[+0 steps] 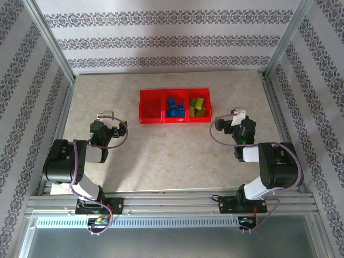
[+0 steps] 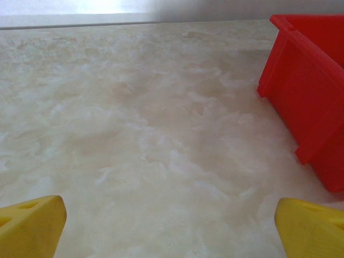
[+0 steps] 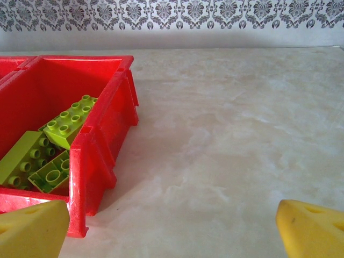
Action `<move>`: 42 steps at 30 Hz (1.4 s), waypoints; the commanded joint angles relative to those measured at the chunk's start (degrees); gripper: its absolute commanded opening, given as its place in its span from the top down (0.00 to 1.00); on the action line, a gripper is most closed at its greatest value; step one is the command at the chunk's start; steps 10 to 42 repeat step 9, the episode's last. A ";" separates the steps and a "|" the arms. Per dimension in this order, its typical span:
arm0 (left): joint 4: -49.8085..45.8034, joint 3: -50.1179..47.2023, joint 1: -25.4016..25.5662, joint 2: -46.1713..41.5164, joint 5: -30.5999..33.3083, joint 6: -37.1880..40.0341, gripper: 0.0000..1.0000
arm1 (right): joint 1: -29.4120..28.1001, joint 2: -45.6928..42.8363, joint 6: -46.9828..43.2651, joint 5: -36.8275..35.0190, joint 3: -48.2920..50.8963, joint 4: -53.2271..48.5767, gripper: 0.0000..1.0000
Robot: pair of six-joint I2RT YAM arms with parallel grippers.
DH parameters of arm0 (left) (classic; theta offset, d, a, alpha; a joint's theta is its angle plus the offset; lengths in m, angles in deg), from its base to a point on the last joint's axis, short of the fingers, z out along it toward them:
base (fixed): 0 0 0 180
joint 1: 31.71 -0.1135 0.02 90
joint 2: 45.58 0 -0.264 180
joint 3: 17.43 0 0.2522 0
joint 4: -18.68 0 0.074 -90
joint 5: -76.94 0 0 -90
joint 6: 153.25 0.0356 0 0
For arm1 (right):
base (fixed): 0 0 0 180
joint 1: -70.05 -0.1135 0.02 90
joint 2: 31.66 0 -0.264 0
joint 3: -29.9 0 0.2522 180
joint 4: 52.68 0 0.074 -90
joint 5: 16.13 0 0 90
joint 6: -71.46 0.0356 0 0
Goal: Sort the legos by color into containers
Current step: Reset both arms
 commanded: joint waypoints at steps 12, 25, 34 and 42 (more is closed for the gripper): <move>-0.41 1.07 -0.66 -0.16 0.49 -0.45 0.00 | 0.44 -0.01 0.25 -0.38 -0.38 0.52 0.02; -0.41 1.07 -0.66 -0.16 0.49 -0.45 0.00 | 0.44 -0.01 0.25 -0.38 -0.38 0.52 0.02; -0.41 1.07 -0.66 -0.16 0.49 -0.45 0.00 | 0.44 -0.01 0.25 -0.38 -0.38 0.52 0.02; -0.41 1.07 -0.66 -0.16 0.49 -0.45 0.00 | 0.44 -0.01 0.25 -0.38 -0.38 0.52 0.02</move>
